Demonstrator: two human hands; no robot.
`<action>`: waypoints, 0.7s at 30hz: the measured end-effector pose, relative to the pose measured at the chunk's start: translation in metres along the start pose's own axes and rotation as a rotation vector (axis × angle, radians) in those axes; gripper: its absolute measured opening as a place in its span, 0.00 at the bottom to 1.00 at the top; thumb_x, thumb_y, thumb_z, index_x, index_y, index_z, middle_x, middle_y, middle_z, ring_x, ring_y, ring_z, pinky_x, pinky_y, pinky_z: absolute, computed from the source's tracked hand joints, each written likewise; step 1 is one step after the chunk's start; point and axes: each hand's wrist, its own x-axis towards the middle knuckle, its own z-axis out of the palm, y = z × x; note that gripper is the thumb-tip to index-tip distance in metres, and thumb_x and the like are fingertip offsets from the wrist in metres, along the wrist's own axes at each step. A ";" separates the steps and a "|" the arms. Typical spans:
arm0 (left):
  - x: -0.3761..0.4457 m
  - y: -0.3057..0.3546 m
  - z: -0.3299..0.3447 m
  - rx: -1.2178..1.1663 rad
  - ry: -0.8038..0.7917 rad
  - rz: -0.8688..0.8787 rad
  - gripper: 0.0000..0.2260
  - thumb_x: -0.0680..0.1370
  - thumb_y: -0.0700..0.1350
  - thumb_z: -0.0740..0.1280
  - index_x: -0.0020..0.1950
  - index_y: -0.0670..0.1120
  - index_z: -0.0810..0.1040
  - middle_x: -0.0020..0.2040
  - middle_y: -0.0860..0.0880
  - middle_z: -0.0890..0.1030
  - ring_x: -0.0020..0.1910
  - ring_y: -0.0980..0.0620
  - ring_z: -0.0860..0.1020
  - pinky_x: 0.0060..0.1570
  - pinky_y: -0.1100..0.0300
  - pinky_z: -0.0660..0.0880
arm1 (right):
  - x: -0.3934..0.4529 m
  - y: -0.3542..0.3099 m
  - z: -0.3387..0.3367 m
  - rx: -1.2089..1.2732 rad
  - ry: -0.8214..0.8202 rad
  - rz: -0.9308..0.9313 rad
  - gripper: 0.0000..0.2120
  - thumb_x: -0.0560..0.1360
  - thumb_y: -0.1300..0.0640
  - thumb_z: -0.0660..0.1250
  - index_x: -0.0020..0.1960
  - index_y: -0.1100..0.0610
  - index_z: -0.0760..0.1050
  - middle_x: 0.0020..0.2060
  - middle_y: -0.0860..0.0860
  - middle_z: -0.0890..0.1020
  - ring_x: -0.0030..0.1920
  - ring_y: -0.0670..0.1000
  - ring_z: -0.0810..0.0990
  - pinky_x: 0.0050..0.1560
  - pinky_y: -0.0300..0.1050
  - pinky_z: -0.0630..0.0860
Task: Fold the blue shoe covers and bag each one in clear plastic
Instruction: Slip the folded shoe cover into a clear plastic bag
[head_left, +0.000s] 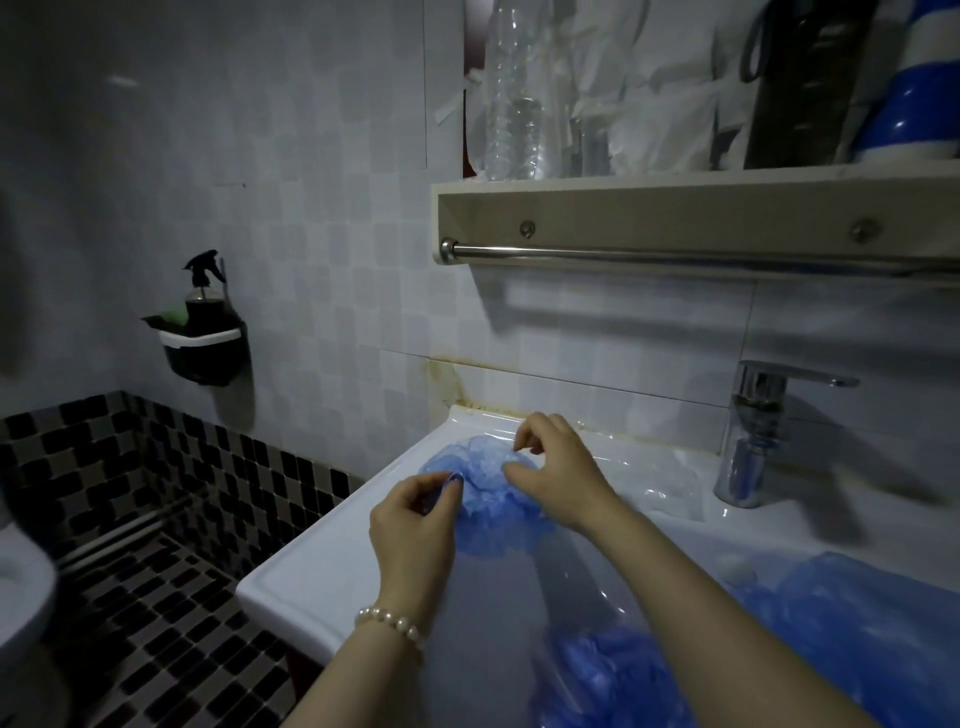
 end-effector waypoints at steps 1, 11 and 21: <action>0.000 0.000 0.000 0.000 -0.003 0.000 0.05 0.72 0.36 0.72 0.41 0.46 0.82 0.38 0.51 0.82 0.37 0.56 0.79 0.35 0.75 0.72 | -0.001 -0.004 0.000 0.026 -0.076 -0.049 0.14 0.64 0.51 0.68 0.46 0.51 0.69 0.47 0.48 0.71 0.49 0.51 0.71 0.51 0.47 0.72; 0.007 0.013 -0.010 0.249 0.034 0.132 0.10 0.70 0.32 0.70 0.45 0.45 0.84 0.39 0.50 0.81 0.40 0.50 0.79 0.42 0.67 0.72 | 0.012 0.018 -0.005 -0.179 0.046 0.022 0.12 0.65 0.66 0.65 0.39 0.51 0.66 0.44 0.52 0.75 0.45 0.55 0.74 0.42 0.43 0.69; 0.060 0.066 -0.054 0.706 -0.134 0.227 0.05 0.73 0.42 0.72 0.45 0.41 0.85 0.39 0.44 0.84 0.37 0.50 0.78 0.40 0.63 0.68 | 0.005 -0.004 -0.068 0.538 0.090 -0.089 0.22 0.59 0.78 0.63 0.39 0.52 0.80 0.40 0.47 0.80 0.40 0.42 0.78 0.38 0.34 0.74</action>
